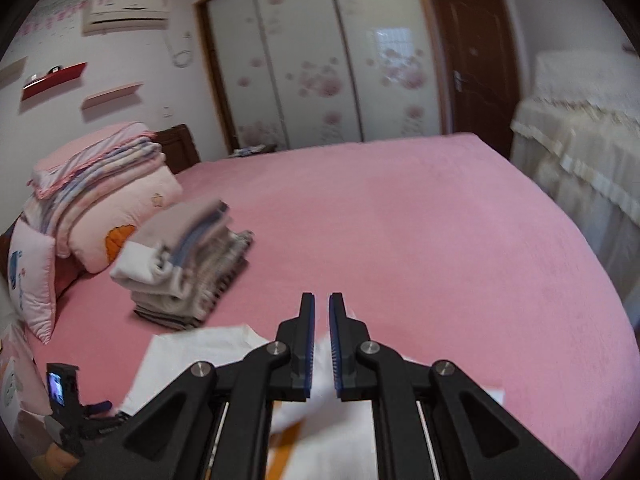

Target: Fold small clothes

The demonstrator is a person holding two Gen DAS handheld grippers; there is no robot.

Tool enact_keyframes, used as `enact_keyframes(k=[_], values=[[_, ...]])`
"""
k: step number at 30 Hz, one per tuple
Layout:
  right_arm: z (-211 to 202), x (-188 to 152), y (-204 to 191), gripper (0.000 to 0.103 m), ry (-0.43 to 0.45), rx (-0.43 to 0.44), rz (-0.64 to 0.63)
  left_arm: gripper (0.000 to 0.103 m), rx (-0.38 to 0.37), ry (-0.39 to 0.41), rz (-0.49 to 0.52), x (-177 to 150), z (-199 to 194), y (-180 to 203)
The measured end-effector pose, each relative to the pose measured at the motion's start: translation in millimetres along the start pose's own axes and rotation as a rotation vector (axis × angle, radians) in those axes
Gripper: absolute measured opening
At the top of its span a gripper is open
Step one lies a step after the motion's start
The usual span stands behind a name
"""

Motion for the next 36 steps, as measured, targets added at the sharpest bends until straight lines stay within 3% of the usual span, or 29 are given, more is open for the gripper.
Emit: enact_keyframes(k=[3,8,9,13,21,24,25,27,36], values=[[13,-31,19,0.007,-0.091,-0.031,0.057,0.083,0.0,-0.002,0.022,0,0,1],[44,-59,26,0.008,-0.245,0.03,0.161,0.083,-0.008,-0.009,0.034,1,1,-1],[51,-62,28,0.008,-0.263,0.025,0.176,0.083,-0.01,-0.009,0.034,1,1,-1],[71,-73,48,0.027,-0.32,0.001,0.236,0.083,-0.024,-0.008,0.029,0,-1,-3],[106,-97,77,0.028,-0.448,-0.028,0.296,0.083,-0.037,-0.004,0.032,-1,1,-4],[105,-104,79,0.027,-0.458,-0.001,0.319,0.083,-0.036,-0.005,0.032,0,2,-5],[102,-105,79,0.017,-0.453,0.0,0.317,0.083,-0.034,-0.006,0.031,0,2,-5],[94,-102,78,0.007,-0.442,-0.017,0.295,0.083,-0.034,-0.008,0.025,1,3,-6],[48,-81,62,0.002,-0.368,-0.066,0.162,0.083,-0.036,-0.017,0.005,5,6,-7]])
Point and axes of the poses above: each gripper's, at about its wrist camera, not at the fingertips, and z roughly the way its jaws point, y to its right, x to its top, the point moved 1 cm from there along z, roughly the way its jaws point, and after that the axes turned 8 degrees about y, right-handed, at the moved point
